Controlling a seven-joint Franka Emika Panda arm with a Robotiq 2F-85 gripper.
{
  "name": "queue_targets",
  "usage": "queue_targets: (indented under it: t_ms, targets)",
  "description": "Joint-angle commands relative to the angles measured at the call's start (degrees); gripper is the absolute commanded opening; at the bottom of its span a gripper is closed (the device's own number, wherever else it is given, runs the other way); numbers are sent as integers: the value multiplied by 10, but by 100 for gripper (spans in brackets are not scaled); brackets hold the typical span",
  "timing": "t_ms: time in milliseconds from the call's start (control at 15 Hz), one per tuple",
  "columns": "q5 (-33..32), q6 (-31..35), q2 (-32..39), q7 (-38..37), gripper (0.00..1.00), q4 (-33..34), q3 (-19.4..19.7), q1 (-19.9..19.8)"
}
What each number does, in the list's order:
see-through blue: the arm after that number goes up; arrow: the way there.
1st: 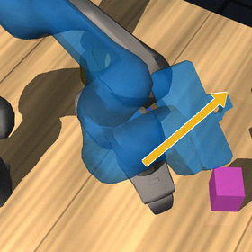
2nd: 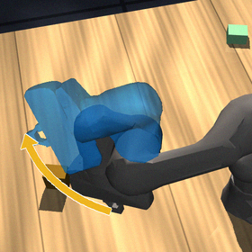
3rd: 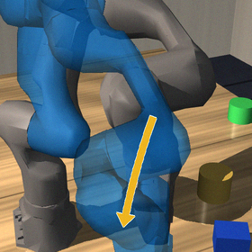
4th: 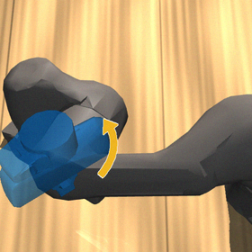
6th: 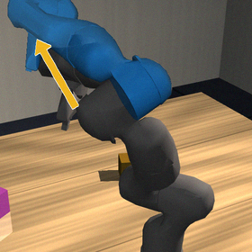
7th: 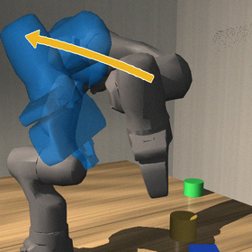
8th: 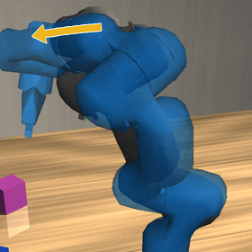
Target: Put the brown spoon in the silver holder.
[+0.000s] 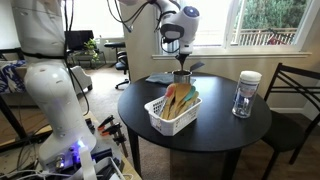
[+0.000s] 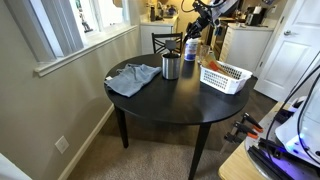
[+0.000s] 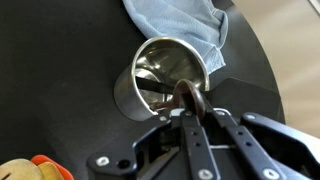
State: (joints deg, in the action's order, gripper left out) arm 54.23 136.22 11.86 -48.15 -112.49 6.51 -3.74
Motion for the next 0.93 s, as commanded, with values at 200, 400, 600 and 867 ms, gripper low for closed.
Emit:
queue_targets:
  t_ms: [200,400,600,867]
  targets:
    - [-9,-3,37,-180,7,32,5,-1]
    - [-19,-4,44,-221,36,40,5,-1]
    - [-25,8,45,-247,53,39,6,2]
    - [-44,18,44,-278,79,36,8,4]
